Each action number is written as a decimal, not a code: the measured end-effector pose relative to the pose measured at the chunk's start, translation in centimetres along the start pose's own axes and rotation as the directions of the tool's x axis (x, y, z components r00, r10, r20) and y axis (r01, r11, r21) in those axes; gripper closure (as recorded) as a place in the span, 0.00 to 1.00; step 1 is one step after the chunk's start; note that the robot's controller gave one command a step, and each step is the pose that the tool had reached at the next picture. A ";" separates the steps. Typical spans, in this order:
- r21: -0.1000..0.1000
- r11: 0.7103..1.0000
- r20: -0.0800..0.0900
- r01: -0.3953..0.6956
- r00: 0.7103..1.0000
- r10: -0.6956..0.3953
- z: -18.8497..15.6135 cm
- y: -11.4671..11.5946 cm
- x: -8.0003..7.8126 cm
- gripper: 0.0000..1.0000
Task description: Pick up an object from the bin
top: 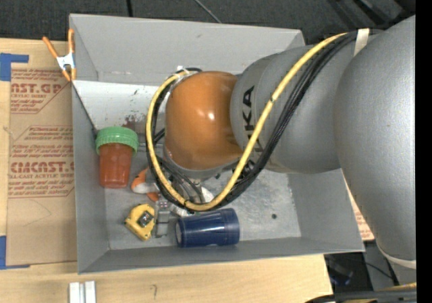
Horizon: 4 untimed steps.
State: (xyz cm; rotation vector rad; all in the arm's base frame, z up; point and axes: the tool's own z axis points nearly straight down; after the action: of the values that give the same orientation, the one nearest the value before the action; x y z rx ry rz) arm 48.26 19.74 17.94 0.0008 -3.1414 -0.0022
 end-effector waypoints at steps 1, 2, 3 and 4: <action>0.000 1.000 0.000 0.000 1.000 0.000 0.0 0.0 0.0 0.00; 0.000 0.997 0.005 0.072 0.997 -0.072 5.8 -1.1 0.0 0.00; 0.001 0.993 0.001 0.118 0.993 -0.118 7.5 -1.1 0.0 1.00; 0.001 0.993 0.001 0.118 0.993 -0.118 7.5 -1.1 0.0 1.00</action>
Offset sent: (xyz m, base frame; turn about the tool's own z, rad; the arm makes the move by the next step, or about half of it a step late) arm -0.0024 -0.0204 -0.1036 -0.1208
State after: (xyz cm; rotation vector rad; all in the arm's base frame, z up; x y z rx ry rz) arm 48.28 18.62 10.40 0.1867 -3.1369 -0.0013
